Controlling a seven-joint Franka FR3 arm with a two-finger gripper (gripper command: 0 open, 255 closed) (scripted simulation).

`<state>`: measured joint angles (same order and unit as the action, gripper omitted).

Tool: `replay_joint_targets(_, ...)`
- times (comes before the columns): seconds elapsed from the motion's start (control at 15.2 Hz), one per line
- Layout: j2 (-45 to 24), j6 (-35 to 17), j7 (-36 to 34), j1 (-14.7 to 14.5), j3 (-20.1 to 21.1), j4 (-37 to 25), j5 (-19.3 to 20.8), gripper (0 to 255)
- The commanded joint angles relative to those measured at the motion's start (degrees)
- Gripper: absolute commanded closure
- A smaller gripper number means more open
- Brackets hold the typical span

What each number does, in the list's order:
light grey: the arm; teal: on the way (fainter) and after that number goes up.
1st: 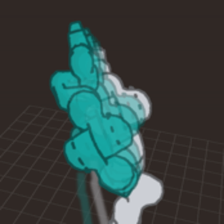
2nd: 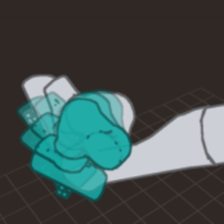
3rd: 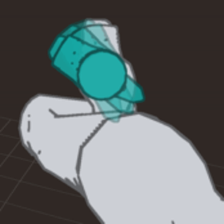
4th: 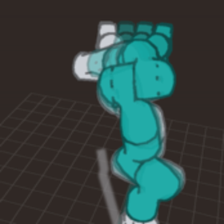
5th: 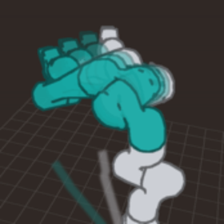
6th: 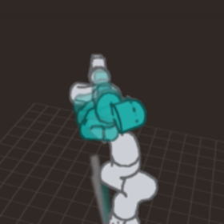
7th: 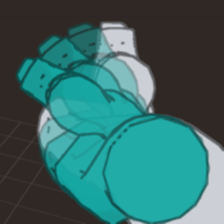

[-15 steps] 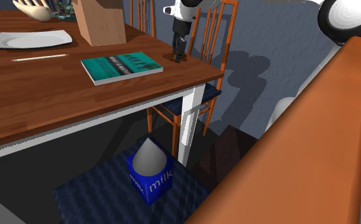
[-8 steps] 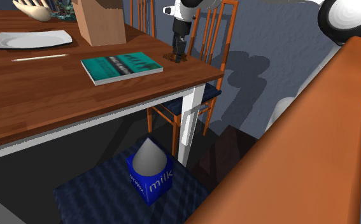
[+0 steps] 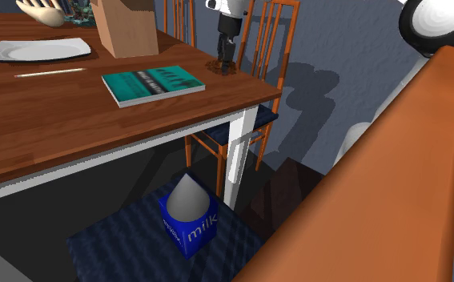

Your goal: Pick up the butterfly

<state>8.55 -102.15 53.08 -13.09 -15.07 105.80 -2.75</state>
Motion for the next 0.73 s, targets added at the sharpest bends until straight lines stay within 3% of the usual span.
replay_joint_targets(0.0,-0.23,1.68,-0.13,-0.04,0.02,-1.89,-0.04,255)
replay_joint_targets(0.66,-1.57,8.18,-0.31,-0.06,-0.09,-9.69,-0.35,255)
